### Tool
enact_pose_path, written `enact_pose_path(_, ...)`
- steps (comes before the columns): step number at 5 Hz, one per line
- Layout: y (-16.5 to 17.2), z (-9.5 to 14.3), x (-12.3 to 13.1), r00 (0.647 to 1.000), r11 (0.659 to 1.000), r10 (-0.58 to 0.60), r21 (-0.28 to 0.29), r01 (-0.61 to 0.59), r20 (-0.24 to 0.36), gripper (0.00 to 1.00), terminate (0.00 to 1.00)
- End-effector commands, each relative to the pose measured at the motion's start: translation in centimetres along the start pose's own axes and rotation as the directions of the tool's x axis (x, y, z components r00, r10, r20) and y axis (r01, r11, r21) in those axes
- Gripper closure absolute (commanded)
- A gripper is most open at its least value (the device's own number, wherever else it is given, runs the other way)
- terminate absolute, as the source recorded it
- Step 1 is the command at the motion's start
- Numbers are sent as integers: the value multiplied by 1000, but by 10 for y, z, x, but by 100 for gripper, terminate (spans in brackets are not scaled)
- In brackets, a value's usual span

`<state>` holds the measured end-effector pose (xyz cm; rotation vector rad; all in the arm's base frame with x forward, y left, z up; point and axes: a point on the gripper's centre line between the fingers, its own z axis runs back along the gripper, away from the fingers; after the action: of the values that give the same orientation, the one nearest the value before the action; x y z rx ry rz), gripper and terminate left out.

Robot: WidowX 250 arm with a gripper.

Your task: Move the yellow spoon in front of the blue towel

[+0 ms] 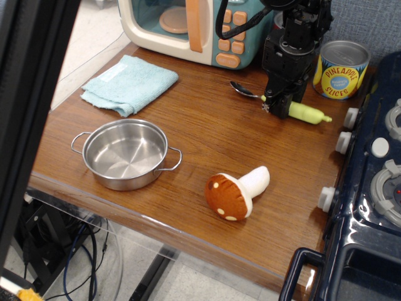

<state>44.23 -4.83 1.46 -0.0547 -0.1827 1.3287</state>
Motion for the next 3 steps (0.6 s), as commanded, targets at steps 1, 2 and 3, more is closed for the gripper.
enact_pose_path(1,-9,88,14,1000,989,-20,-145,17,-18,100,0)
enact_pose_path(2,6,111,26,999,984,-43,-175,37,-29,100,0)
enact_pose_path(3,32,125,50,991,980,-132,-155,127,-20,100,0)
